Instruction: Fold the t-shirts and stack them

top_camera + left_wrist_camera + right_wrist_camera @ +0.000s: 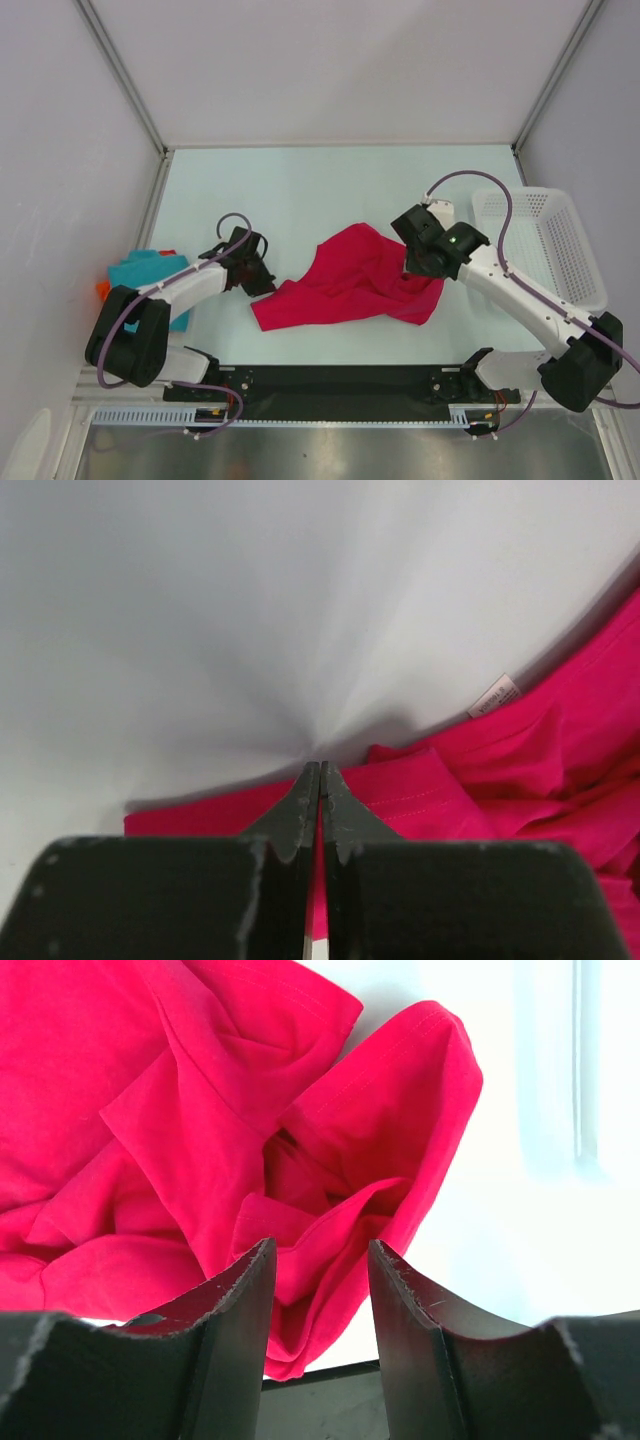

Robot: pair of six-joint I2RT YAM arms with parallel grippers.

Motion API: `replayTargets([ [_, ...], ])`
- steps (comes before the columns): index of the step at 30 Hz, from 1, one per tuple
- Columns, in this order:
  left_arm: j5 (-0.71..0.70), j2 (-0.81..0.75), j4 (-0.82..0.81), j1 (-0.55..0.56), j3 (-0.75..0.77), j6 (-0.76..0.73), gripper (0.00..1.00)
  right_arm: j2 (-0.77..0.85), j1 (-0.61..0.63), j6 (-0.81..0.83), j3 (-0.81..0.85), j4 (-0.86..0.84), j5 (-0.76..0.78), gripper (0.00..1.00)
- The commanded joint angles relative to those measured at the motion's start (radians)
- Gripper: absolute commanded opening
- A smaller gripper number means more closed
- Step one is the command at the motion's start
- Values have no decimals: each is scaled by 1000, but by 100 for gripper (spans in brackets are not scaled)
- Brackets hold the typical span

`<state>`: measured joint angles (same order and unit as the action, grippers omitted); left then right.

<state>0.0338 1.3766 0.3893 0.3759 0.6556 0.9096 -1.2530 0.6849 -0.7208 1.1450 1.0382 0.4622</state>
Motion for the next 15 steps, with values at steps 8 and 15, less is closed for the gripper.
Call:
replayTargets([
  [8, 46, -67, -43, 8, -1, 0, 11, 50, -4, -2, -13, 13, -5, 47],
  [15, 100, -16, -98, 8, -7, -14, 37, 55, -1, -6, -11, 23, 1, 47],
])
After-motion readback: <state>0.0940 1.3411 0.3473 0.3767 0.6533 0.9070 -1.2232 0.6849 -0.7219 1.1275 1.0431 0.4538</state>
